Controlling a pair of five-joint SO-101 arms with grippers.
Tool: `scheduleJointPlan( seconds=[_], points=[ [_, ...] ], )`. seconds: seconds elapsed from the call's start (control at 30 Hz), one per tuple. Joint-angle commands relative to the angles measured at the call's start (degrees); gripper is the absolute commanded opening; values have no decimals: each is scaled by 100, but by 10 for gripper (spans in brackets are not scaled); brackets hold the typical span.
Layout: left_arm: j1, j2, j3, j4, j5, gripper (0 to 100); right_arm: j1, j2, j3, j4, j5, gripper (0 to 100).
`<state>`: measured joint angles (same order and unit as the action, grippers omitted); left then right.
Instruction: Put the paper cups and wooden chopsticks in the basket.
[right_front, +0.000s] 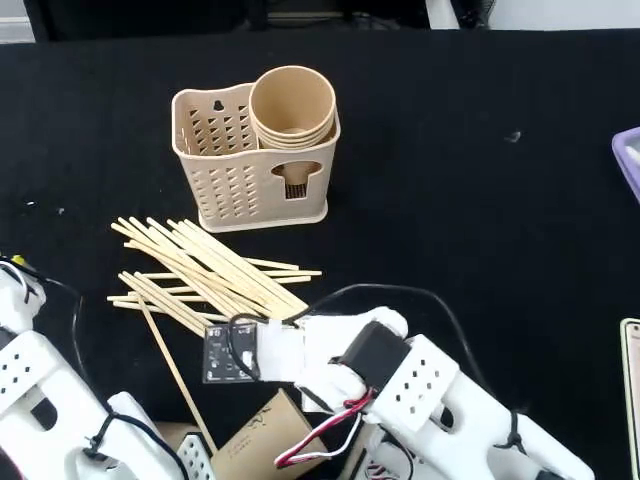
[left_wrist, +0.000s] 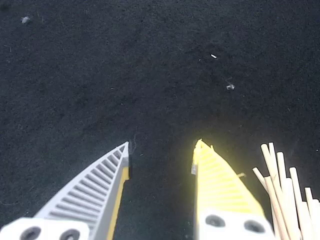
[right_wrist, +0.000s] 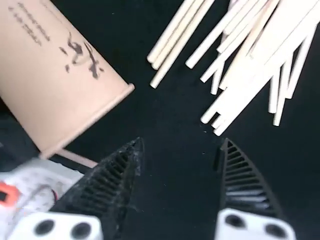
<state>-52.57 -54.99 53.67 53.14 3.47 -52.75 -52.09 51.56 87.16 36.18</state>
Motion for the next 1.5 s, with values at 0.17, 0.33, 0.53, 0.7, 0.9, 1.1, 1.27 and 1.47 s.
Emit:
scheduleJointPlan(
  seconds=[0.17, 0.33, 0.53, 0.7, 0.9, 1.1, 1.27, 1.47],
  points=[
    [-40, -44, -31, -123, 53, 210, -615, -75, 303, -721, -554, 234],
    [-40, -44, -22, -123, 53, 210, -492, -75, 1007, -888, 527, 236],
    [-40, -44, -31, -123, 53, 210, -352, -84, 1288, -914, 1301, 237],
    [-40, -44, -31, -132, 53, 210, -888, -92, 1174, -870, 1152, 238],
    [-40, -44, -31, -132, 53, 210, -1670, -92, 848, -888, 492, 238],
    [-40, -44, -22, -132, 53, 210, -1618, -92, 620, -1327, -176, 238],
    [-40, -44, -22, -132, 53, 210, -1275, -92, 637, -2127, -624, 238],
    [-40, -44, -22, -132, 53, 210, -1424, -92, 892, -2646, -659, 238]
  ],
)
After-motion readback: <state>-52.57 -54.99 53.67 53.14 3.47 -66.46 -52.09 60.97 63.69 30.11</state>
